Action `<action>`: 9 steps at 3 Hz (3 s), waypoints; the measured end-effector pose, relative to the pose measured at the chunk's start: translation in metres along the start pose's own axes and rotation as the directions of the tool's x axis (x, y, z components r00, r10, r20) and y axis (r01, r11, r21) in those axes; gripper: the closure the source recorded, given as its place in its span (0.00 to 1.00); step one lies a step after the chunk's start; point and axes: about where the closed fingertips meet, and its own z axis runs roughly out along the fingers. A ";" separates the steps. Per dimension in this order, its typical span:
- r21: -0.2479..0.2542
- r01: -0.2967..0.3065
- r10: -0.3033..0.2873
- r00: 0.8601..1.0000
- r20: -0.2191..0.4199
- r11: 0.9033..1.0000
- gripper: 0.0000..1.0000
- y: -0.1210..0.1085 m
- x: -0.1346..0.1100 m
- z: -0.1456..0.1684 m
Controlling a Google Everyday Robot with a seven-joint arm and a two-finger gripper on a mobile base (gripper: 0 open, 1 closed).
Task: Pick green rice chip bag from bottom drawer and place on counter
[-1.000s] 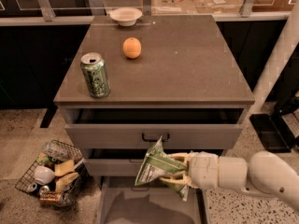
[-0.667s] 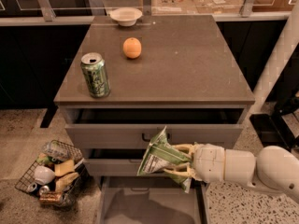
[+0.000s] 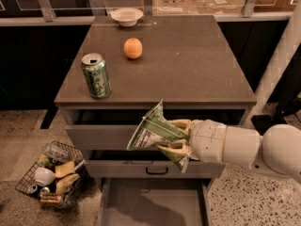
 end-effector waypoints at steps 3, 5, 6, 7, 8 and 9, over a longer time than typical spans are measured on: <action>0.100 -0.024 0.025 1.000 -0.007 0.995 1.00 -0.034 -0.017 -0.021; 0.184 -0.107 0.120 0.991 -0.062 0.977 1.00 -0.124 -0.024 -0.077; 0.178 -0.162 0.185 0.975 -0.120 0.971 1.00 -0.173 -0.003 -0.096; 0.117 -0.216 0.235 0.955 -0.183 0.969 1.00 -0.206 0.038 -0.098; 0.016 -0.268 0.264 0.938 -0.225 0.963 1.00 -0.228 0.082 -0.076; -0.044 -0.268 0.245 0.925 -0.289 0.962 1.00 -0.244 0.145 -0.047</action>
Offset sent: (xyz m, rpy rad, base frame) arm 0.0021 -0.0029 0.0073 0.0173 -0.0072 -0.0359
